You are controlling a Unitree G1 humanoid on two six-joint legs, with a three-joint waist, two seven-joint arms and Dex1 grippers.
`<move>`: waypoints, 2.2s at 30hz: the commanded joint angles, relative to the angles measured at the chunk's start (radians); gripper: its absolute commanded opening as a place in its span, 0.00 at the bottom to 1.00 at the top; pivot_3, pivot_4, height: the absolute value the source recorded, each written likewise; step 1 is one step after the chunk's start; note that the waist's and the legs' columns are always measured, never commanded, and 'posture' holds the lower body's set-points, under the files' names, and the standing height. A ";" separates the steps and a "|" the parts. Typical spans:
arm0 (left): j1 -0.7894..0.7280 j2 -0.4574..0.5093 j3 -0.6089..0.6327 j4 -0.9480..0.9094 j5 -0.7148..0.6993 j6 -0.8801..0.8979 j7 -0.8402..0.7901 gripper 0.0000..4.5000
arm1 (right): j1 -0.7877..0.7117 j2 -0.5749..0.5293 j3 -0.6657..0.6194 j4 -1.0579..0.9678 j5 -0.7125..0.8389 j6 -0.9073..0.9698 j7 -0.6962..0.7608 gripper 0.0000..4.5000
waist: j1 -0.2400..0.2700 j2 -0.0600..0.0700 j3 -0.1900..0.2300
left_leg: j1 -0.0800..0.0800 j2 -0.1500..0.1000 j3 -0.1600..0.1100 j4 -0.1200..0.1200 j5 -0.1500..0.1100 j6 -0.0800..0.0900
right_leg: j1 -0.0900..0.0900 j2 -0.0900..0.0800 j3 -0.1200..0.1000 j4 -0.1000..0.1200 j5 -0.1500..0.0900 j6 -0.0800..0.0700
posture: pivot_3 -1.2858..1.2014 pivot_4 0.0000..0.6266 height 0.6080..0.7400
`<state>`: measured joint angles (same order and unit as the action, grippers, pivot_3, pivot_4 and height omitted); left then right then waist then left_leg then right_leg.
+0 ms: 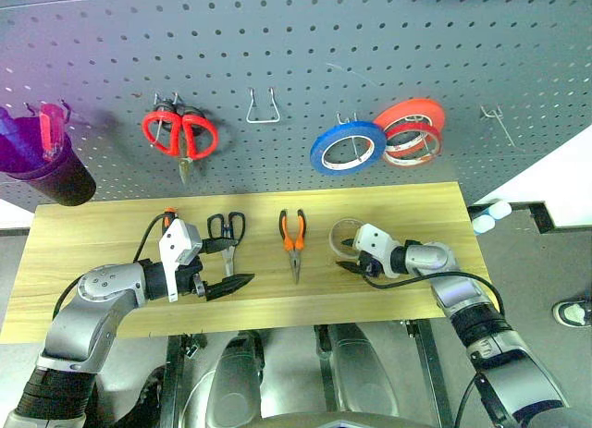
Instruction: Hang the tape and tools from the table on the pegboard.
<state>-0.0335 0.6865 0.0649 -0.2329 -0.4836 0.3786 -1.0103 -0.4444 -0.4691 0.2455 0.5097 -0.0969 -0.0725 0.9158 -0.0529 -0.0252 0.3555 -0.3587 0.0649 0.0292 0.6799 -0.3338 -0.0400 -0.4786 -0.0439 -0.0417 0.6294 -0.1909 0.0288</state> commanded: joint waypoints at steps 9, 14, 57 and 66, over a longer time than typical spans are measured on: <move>-0.002 0.007 0.035 -0.018 -0.020 -0.005 0.009 1.00 | -0.024 -0.028 0.034 0.025 -0.065 -0.059 -0.013 0.01 | 0.009 0.000 0.000 | 0.000 0.000 0.000 0.000 0.000 0.000 | 0.000 0.000 0.000 0.000 0.000 0.000 | 0.51 0.55 0.95; -0.001 0.008 0.036 -0.015 -0.018 -0.008 0.006 1.00 | -0.032 -0.021 0.033 0.034 -0.059 -0.061 -0.002 0.01 | 0.009 0.000 0.000 | 0.000 0.000 0.000 0.000 0.000 0.000 | 0.000 0.000 0.000 0.000 0.000 0.000 | 0.51 0.55 0.95; 0.005 0.065 0.193 -0.130 -0.243 0.030 -0.114 1.00 | 0.373 -0.008 -0.389 -0.447 0.518 0.062 0.070 0.01 | 0.006 -0.003 -0.013 | -0.002 0.000 0.002 0.003 0.000 -0.001 | 0.000 -0.001 0.000 -0.001 0.002 0.004 | 0.47 0.35 0.95; -0.048 0.046 0.165 -0.098 -0.227 0.021 -0.120 1.00 | 0.438 -0.007 -0.478 -0.512 0.568 0.073 0.001 0.01 | 0.000 -0.005 -0.028 | 0.000 -0.001 0.002 0.004 0.000 -0.001 | 0.003 -0.001 0.000 -0.001 0.003 0.004 | 0.46 0.33 0.95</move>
<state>-0.0750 0.7370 0.2308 -0.3206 -0.7068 0.4152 -1.1267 -0.0161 -0.4773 -0.1909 0.0393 0.4474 0.0122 0.9355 -0.0526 -0.0304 0.3276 -0.3584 0.0642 0.0314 0.6838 -0.3336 -0.0408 -0.4757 -0.0448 -0.0414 0.6287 -0.1875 0.0327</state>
